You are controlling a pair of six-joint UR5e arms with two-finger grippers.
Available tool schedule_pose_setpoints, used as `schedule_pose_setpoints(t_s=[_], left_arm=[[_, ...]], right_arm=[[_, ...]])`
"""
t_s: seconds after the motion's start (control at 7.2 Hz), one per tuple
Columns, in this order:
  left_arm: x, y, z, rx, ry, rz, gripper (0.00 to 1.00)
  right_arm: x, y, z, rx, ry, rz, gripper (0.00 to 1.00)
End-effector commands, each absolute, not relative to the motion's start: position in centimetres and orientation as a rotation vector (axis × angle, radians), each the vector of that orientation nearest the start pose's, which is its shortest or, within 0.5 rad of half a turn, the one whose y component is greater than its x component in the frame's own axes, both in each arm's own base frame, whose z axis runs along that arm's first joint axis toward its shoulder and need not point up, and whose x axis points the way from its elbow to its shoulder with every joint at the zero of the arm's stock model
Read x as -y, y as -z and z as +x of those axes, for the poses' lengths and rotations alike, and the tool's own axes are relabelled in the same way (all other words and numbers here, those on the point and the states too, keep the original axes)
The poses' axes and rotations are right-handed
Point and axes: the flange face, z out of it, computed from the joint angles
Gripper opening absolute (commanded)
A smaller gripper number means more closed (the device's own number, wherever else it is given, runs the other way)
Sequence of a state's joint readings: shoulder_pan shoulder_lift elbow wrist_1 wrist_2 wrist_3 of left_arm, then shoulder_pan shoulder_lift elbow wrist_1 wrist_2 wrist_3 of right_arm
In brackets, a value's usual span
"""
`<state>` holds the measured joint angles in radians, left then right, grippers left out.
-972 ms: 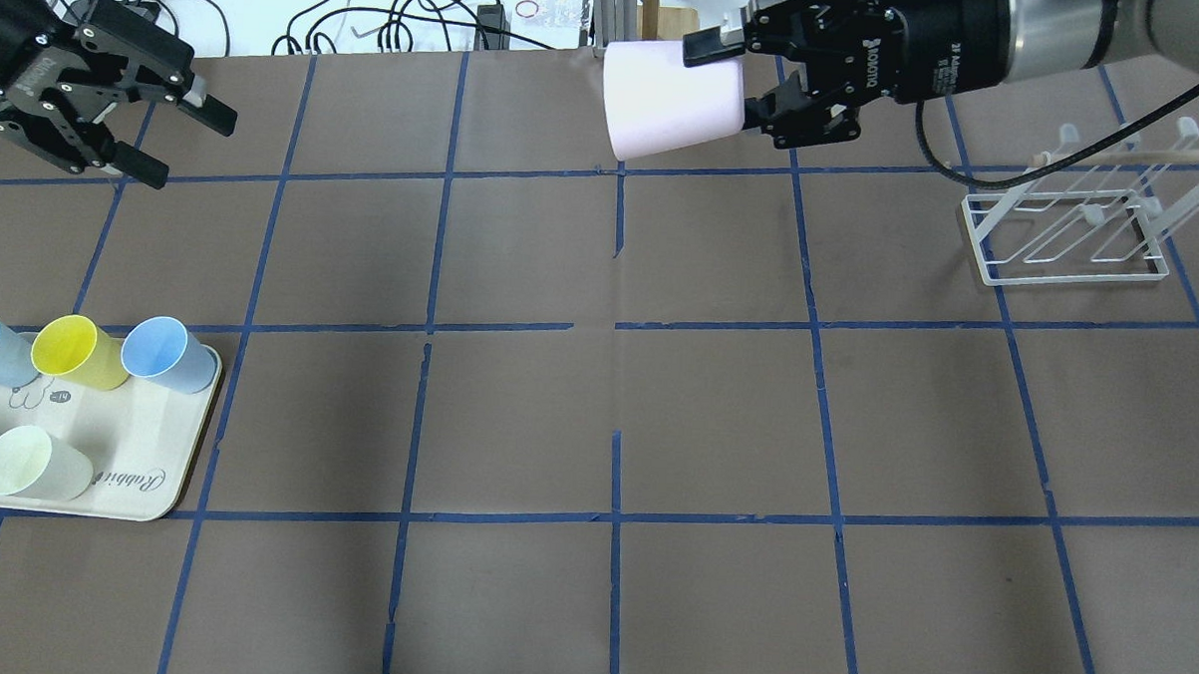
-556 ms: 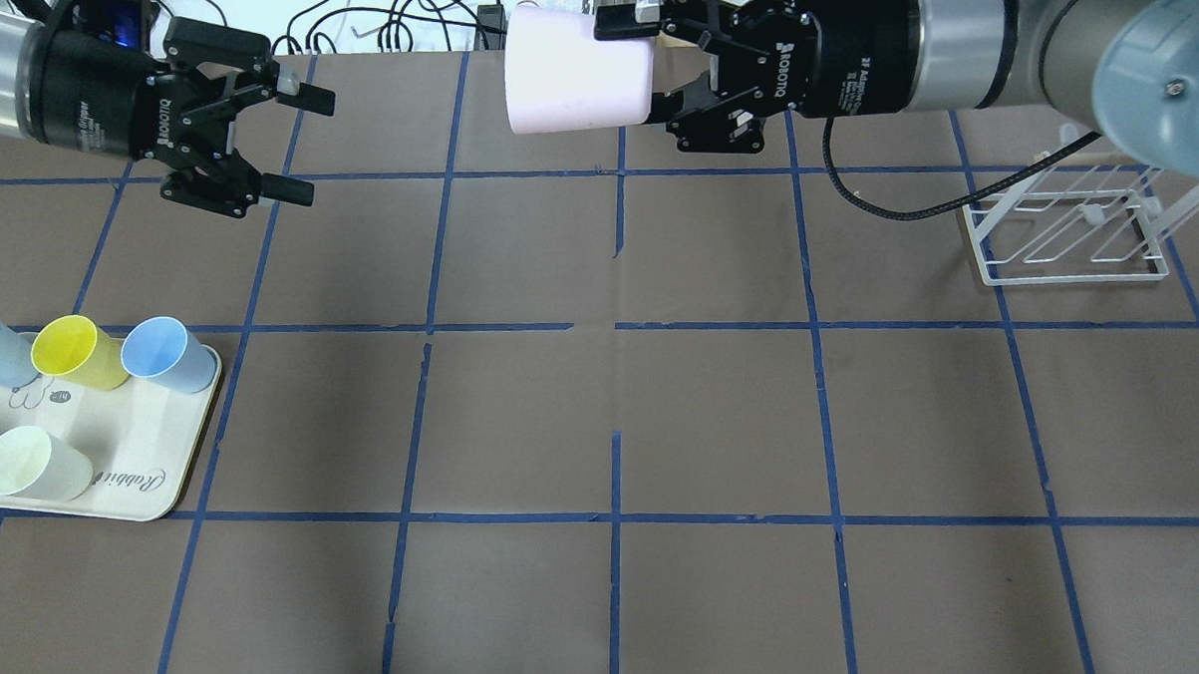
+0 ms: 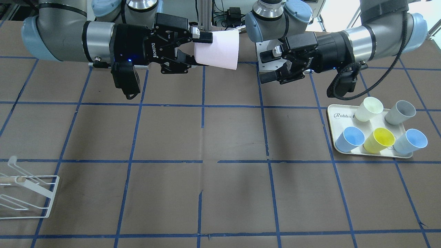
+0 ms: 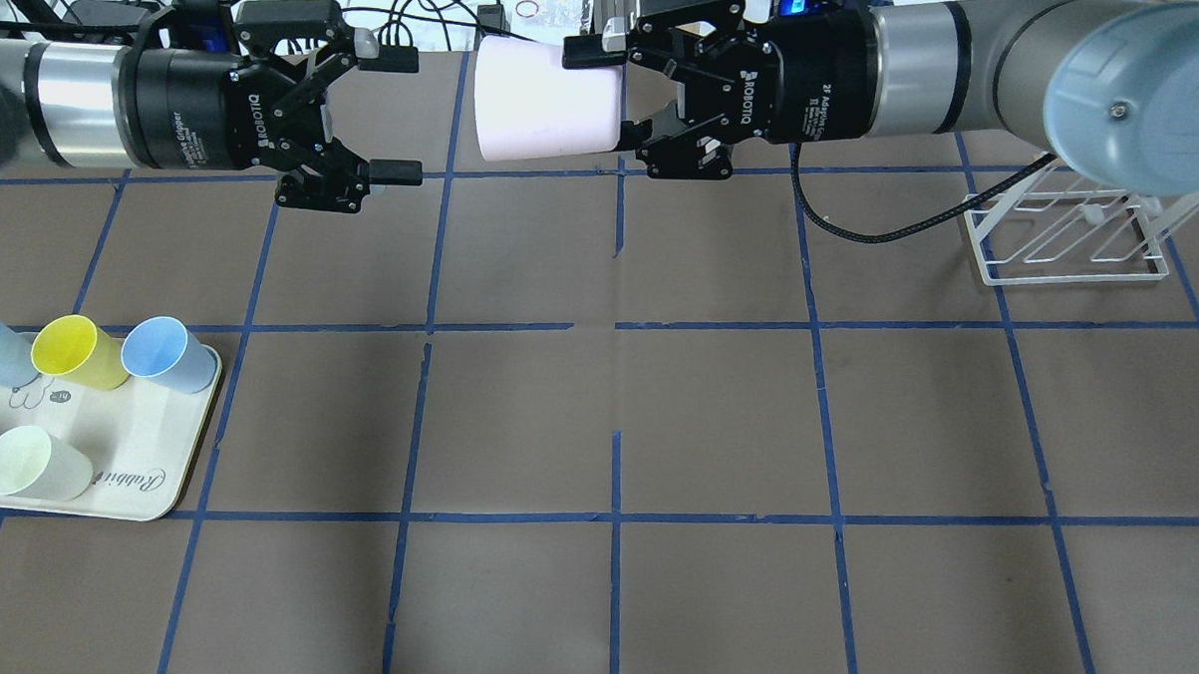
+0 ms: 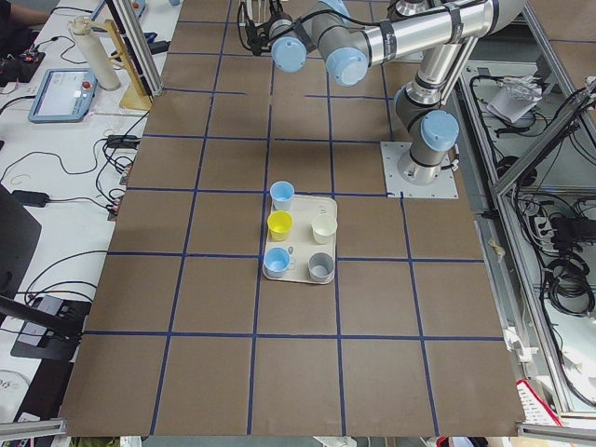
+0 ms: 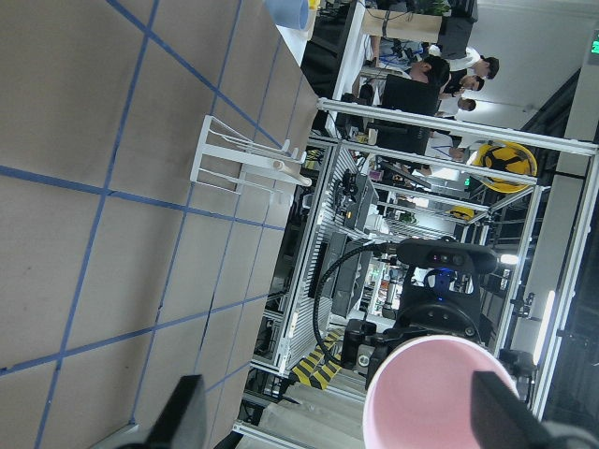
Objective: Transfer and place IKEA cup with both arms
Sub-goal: 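Bring the left gripper to the pink cup's rim while the right gripper holds it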
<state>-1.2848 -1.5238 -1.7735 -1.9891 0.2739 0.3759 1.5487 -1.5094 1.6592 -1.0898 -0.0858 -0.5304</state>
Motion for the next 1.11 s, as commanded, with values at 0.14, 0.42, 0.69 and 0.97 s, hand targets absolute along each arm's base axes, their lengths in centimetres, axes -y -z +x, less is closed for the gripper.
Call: schedule_pose_setpoints(t_s=[0.14, 0.42, 0.69, 0.97], left_arm=[[47.1, -43.1, -13.2, 1.661, 0.076, 0.312, 1.00], [46.7, -43.4, -13.5, 1.661, 0.074, 0.307, 0.83], [46.2, -44.1, -13.6, 1.665, 0.058, 0.294, 0.29], [46.1, -44.3, -13.6, 1.670, 0.052, 0.286, 0.00]], right_arm=[[49.6, -46.3, 22.8, -1.608, -0.092, 0.066, 0.26], [49.4, -46.2, 23.2, -1.609, -0.101, 0.062, 0.26], [49.2, -46.2, 23.4, -1.609, -0.110, 0.064, 0.26], [49.3, -46.1, 23.4, -1.609, -0.112, 0.065, 0.27]])
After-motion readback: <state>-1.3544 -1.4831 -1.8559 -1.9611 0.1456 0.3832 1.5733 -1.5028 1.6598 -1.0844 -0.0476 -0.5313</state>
